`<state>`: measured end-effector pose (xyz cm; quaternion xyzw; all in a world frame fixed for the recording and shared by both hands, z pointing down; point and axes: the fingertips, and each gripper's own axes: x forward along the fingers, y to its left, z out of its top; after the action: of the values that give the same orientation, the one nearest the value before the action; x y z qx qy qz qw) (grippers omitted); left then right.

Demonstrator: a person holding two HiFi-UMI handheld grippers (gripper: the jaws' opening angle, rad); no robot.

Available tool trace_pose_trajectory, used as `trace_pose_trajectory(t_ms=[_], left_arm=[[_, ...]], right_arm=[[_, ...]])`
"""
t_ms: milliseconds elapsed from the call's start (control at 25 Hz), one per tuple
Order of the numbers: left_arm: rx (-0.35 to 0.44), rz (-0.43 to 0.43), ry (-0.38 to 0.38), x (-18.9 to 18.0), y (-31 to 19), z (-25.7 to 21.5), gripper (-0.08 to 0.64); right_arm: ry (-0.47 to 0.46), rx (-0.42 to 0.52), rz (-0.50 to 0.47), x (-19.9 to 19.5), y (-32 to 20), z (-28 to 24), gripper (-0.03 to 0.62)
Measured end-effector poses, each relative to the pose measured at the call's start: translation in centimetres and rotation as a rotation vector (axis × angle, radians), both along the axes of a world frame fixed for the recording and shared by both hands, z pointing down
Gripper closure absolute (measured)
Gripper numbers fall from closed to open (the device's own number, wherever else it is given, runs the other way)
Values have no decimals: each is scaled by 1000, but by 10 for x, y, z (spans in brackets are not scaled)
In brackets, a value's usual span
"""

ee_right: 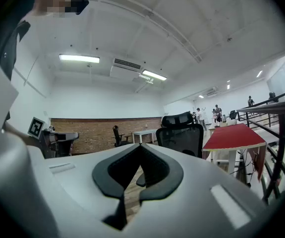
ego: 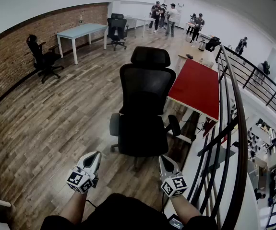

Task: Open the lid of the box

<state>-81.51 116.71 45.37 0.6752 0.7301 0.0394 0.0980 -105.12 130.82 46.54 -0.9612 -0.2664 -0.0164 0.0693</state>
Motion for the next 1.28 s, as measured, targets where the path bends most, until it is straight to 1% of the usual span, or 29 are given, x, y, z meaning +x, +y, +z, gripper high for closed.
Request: trace_pose_trajectory(t_ms=[280,440,720,840,1000,1160,1280], left_arm=[[-5,-18,0,1,-11,2,560],[-6,-27,-1,1,-16,0,560],[7,-72,-6,17,-35,3,560],[11,-103,-3,31,-50,4,560],[6,-166,-14,55,-78,6,560],[18,-252,3,88,-120,11,560],[15,-332,-9,112,-155,14,560]], right_arm=[[-7,16,-22,7,-10,8,591],[-13,9,-44,16,-12,6,591],[17,29,-116,40,-28,7,591],[4,35,-161,61,-39,11,589],[-25,38,-234,99,-56,14,589],[-45,16,-325,150,-80,20,589],[-72,-1,-383,185,-99,24,589]])
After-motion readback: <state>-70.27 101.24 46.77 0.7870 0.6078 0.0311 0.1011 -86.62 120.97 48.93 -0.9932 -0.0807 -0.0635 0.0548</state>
